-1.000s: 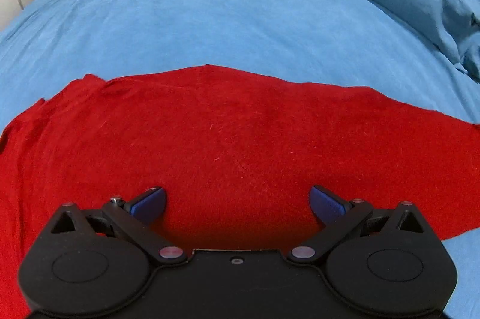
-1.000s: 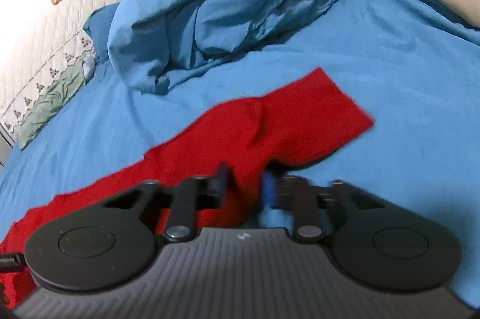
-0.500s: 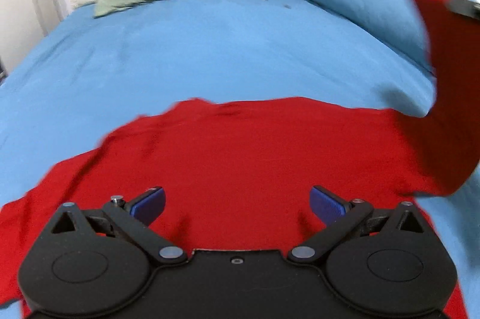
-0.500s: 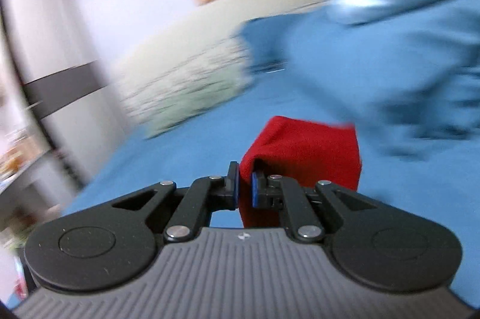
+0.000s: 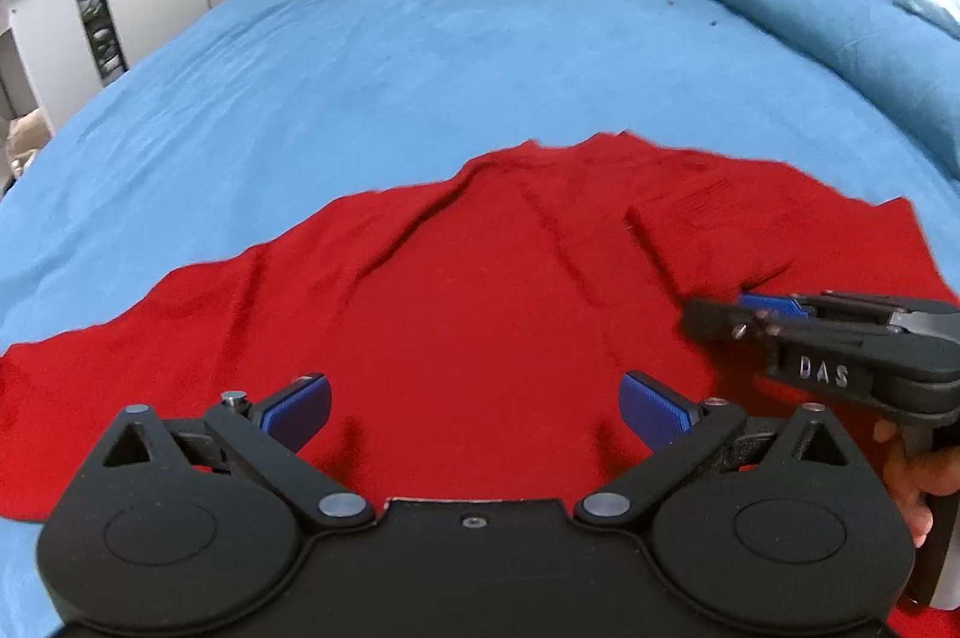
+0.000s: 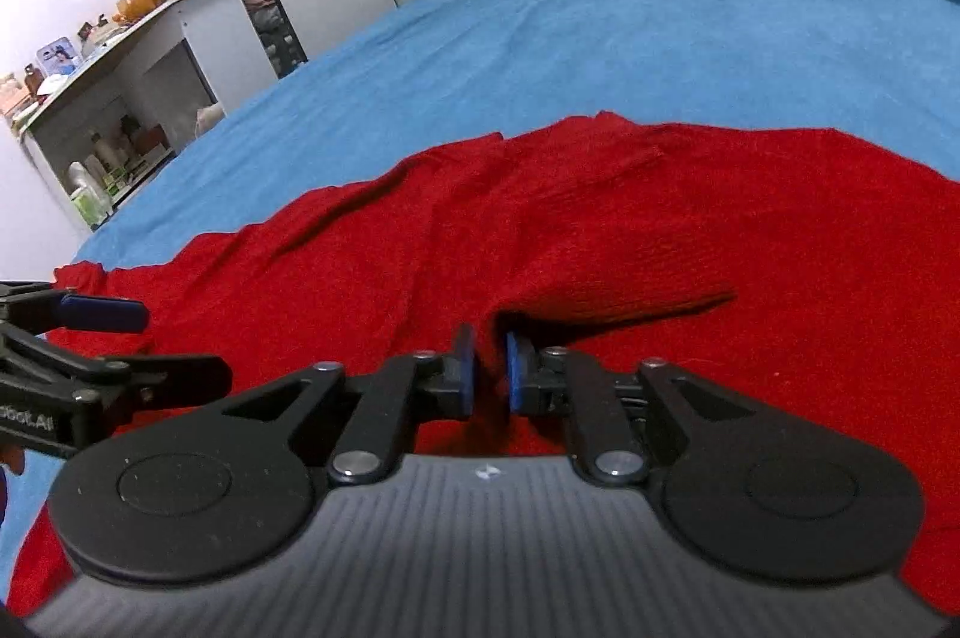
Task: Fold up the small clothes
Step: 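Carry the sleeve across the sweater body with the right tool and release, then grasp the other sleeve with the left tool and fold it over the body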
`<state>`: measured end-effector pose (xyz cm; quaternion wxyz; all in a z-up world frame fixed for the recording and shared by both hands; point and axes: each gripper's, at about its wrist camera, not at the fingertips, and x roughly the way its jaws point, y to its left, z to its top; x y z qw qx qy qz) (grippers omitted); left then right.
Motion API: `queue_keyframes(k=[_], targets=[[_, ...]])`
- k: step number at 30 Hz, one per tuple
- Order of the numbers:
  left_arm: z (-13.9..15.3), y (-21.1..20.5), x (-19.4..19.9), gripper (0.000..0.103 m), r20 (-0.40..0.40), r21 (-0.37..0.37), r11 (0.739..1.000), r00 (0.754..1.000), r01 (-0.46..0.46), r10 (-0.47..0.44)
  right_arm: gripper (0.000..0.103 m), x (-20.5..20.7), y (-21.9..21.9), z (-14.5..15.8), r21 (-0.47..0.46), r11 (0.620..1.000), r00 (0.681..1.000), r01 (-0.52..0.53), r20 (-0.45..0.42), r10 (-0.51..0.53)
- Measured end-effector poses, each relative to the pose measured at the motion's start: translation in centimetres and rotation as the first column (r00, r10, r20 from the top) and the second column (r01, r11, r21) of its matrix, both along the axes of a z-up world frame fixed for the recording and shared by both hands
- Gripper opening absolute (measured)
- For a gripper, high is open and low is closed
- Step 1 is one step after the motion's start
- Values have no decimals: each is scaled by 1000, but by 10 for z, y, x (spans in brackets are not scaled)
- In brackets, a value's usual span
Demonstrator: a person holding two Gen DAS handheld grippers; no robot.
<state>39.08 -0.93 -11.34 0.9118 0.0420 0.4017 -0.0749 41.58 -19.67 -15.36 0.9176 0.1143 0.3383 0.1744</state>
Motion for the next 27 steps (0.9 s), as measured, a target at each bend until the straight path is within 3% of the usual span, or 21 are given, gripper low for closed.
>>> queue_keyframes(k=[1, 4, 7, 9, 12, 14, 16, 19, 22, 27], targets=[[3, -6, 2, 103, 8, -9, 1000, 1000, 11, -11, 53, -3, -3, 3, -2, 1000, 1000, -8, -1, 8], [11, -21, 1, 103, 40, -28, 997, 997, 72, -71, 78, -20, -15, 20, -75, 997, 999, -2, 44, 5], [10, -51, 12, 103, 40, -43, 983, 983, 179, -177, 84, -40, -31, 34, -158, 987, 997, 17, 73, -6], [3, -74, 22, 103, 43, -12, 976, 975, 217, -216, 89, -57, -51, 38, -204, 977, 996, 58, 73, -44], [-14, -102, 40, 93, 12, 20, 962, 962, 272, -272, 92, -69, -74, 44, -184, 977, 994, 105, 62, -95], [-28, -109, 54, 69, -46, 16, 962, 961, 274, -273, 93, -78, -89, 44, -167, 976, 990, 138, 48, -132], [-35, -103, 64, 66, -58, -48, 969, 967, 244, -246, 93, -86, -103, 44, -169, 972, 987, 161, 43, -156], [-33, -82, 66, 48, -30, -151, 976, 986, 159, -166, 93, -93, -116, 42, -195, 961, 981, 195, 41, -191], [-34, -54, 64, 44, -25, -230, 972, 998, 56, -63, 93, -96, -127, 39, -213, 942, 966, 258, 42, -255], [-43, -24, 53, 43, -26, -360, 933, 1000, 7, -18, 93, -102, -140, 28, -170, 928, 942, 331, 9, -335]])
